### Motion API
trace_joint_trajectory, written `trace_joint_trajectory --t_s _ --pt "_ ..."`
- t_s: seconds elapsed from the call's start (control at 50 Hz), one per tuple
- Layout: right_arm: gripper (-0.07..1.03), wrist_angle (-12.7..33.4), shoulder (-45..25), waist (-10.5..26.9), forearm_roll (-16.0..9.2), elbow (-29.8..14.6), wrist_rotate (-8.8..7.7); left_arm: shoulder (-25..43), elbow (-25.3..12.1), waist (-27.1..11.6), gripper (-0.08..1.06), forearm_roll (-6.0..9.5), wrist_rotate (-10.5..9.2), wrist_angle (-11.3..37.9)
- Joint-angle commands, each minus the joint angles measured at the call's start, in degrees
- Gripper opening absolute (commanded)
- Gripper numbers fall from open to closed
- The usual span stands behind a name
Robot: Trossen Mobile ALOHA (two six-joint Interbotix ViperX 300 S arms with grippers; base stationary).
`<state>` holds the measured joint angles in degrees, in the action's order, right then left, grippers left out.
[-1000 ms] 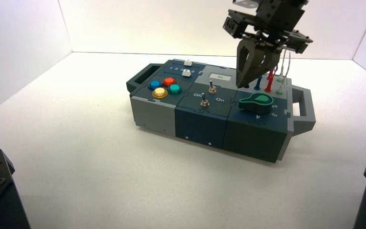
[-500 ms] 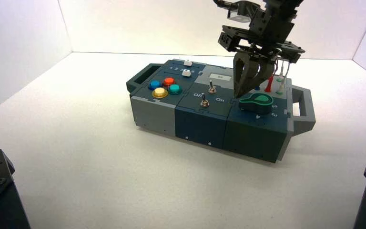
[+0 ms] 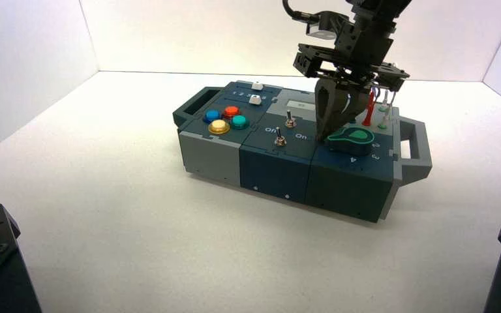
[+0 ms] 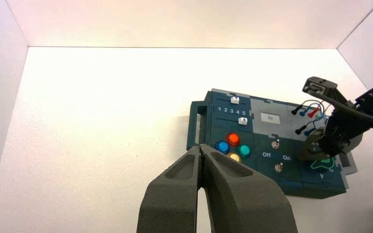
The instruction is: Turn the knob to position 2.
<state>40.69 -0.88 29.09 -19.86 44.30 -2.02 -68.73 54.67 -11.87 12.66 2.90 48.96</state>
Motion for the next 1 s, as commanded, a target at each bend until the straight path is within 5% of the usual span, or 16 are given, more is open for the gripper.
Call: trace_joint_trajectory --t_s 0.02,1.0 --pt "-0.02 0.70 1.05 0.09 0.00 -1.14 -0.09 0.79 -2.02 -0.26 -0.03 -0.09 0.44 -0.62" --pt "-0.02 5.62 4.66 0.18 -0.09 0.44 1.58 2.72 -2.11 -0.26 -0.03 -0.09 2.64 -1.85"
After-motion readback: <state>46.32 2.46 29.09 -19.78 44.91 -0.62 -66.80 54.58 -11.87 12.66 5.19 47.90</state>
